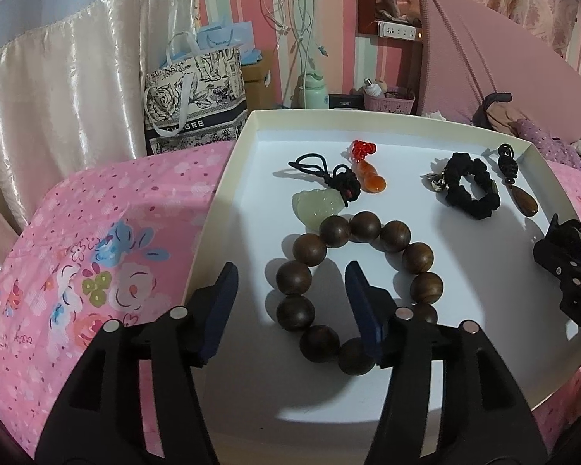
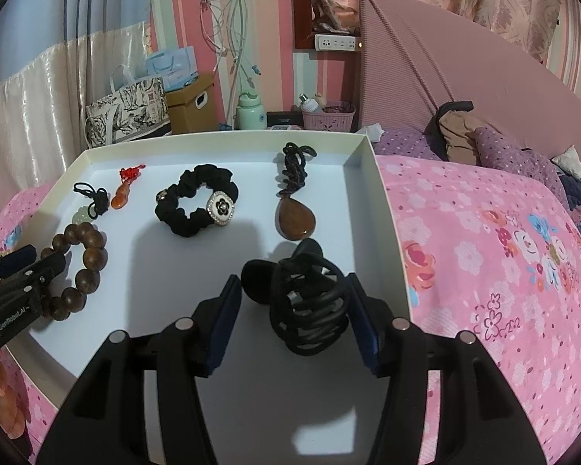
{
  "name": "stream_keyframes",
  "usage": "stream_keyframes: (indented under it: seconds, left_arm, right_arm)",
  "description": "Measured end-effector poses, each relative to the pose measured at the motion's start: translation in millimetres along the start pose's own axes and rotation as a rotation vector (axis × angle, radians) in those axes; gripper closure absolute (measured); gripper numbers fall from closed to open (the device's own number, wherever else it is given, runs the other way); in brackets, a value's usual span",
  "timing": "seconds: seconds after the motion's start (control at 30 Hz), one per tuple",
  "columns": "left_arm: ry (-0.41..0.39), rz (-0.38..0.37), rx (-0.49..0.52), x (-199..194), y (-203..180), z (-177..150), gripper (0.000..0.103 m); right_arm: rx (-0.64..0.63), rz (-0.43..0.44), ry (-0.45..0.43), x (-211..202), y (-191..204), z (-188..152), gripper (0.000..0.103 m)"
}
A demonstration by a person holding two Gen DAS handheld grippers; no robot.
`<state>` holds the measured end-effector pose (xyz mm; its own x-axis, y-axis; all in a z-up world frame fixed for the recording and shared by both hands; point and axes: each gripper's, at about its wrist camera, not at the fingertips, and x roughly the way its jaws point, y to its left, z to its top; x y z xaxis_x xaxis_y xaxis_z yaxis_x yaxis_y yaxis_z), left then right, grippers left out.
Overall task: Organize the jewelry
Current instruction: 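Carry the claw clip and bead bracelet into the tray and open both tools, then withdraw both tools toward the braided bracelet and red-cord charm on the bedspread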
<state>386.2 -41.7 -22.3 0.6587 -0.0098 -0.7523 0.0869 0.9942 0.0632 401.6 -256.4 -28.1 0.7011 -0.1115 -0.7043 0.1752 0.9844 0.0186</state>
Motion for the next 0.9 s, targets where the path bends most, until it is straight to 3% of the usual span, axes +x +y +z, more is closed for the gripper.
stream_keyframes:
  seconds: [0.37,0.63,0.77,0.9]
  left_arm:
    - [-0.023,-0.007,0.005,-5,-2,-1,0.033]
    - [-0.024,-0.008,0.006,-6,-3,-1,0.031]
    - [-0.041,0.009,0.015,-12,-5,-1,0.025]
    - [-0.038,-0.009,-0.039,-26,3,2,0.02]
  right_arm:
    - [-0.021,0.006,-0.044,-8,7,1,0.037]
    - [-0.034,0.006,-0.065,-13,8,3,0.034]
    - [-0.03,0.007,-0.064,-17,11,4,0.032]
    - [-0.029,0.014,-0.073,-33,18,5,0.025]
